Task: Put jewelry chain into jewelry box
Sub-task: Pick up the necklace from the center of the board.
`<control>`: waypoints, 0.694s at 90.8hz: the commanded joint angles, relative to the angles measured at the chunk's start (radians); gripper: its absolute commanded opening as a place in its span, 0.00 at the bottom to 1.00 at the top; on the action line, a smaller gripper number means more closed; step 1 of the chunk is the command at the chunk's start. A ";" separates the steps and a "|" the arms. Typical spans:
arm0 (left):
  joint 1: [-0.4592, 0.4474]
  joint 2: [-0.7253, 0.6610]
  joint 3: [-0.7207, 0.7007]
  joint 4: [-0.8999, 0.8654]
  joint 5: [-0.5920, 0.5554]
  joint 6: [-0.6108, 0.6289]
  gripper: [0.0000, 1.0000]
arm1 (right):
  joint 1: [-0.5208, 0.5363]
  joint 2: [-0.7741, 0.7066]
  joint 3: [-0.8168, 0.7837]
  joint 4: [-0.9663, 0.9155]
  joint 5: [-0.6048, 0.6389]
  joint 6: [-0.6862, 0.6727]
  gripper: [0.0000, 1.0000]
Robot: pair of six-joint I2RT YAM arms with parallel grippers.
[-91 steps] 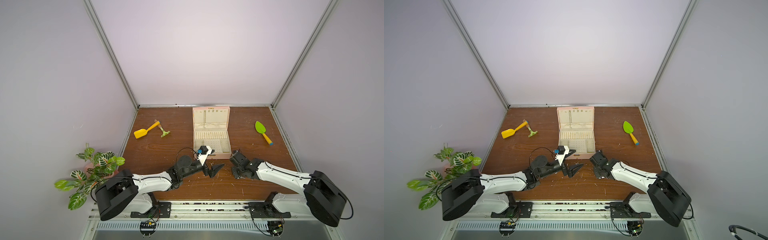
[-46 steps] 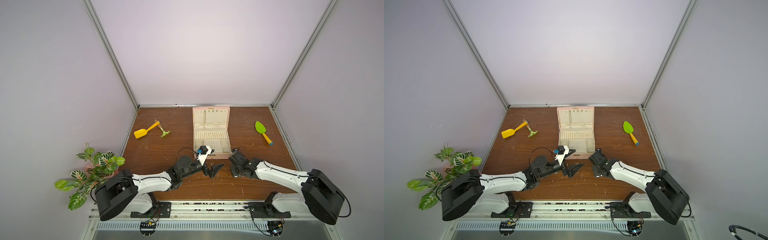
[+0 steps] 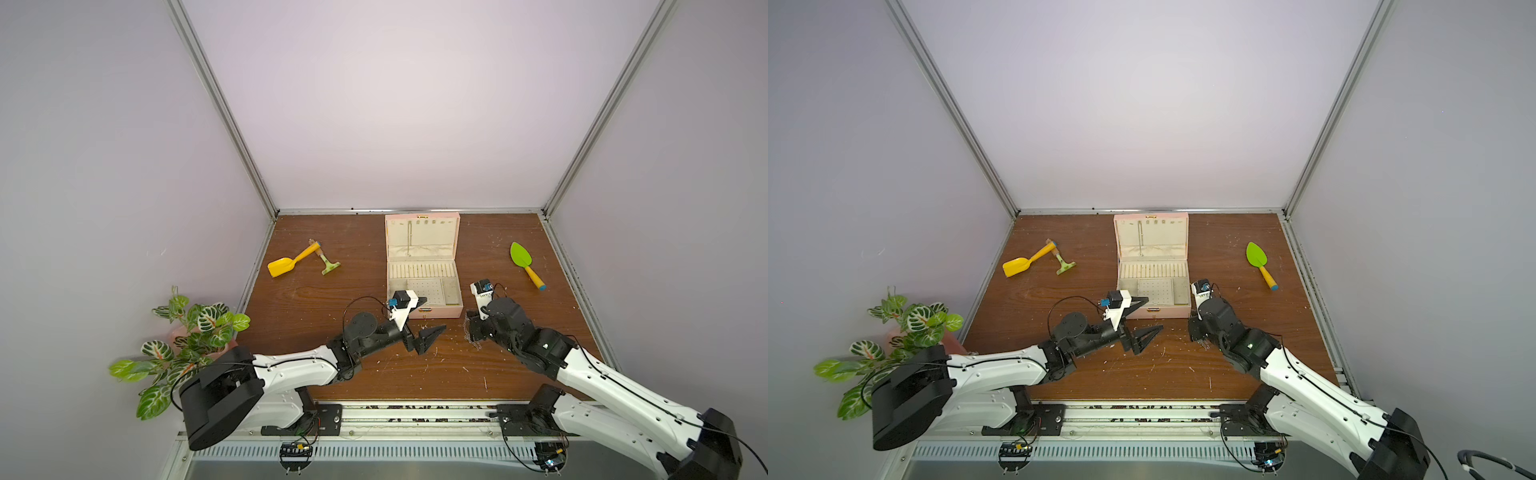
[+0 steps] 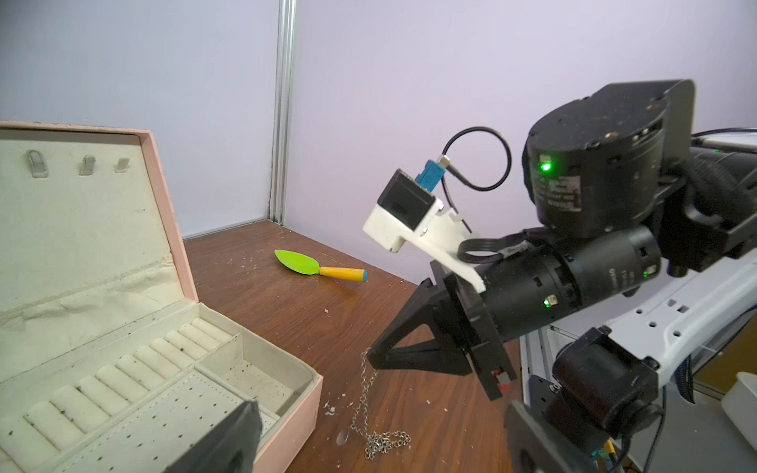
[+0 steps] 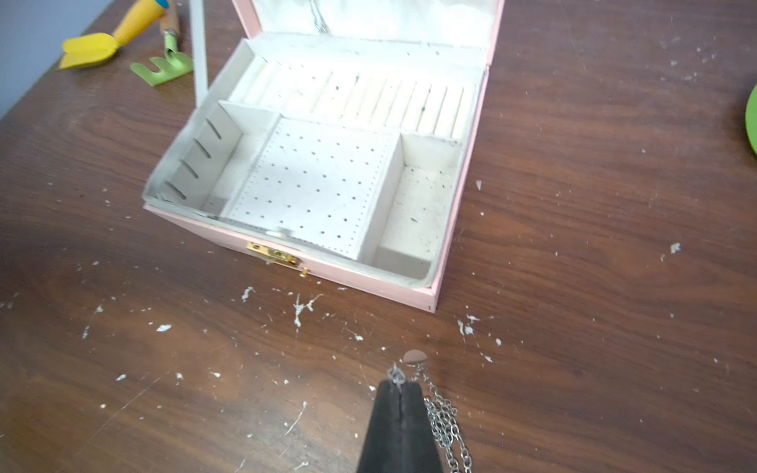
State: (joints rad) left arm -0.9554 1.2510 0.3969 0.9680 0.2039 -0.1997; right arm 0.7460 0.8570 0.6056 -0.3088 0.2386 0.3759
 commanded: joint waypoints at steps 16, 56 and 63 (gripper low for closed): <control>-0.009 0.091 0.087 0.062 0.036 0.006 0.82 | 0.003 -0.042 0.104 0.089 -0.079 -0.149 0.00; -0.009 0.247 0.166 0.104 0.043 0.064 0.69 | 0.003 -0.066 0.203 0.185 -0.094 -0.228 0.00; -0.009 0.265 0.166 0.120 0.031 0.067 0.69 | 0.002 -0.065 0.222 0.200 -0.099 -0.235 0.00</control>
State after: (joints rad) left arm -0.9558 1.4975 0.5430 1.0363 0.2409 -0.1562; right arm 0.7460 0.8097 0.7750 -0.1814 0.1600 0.1730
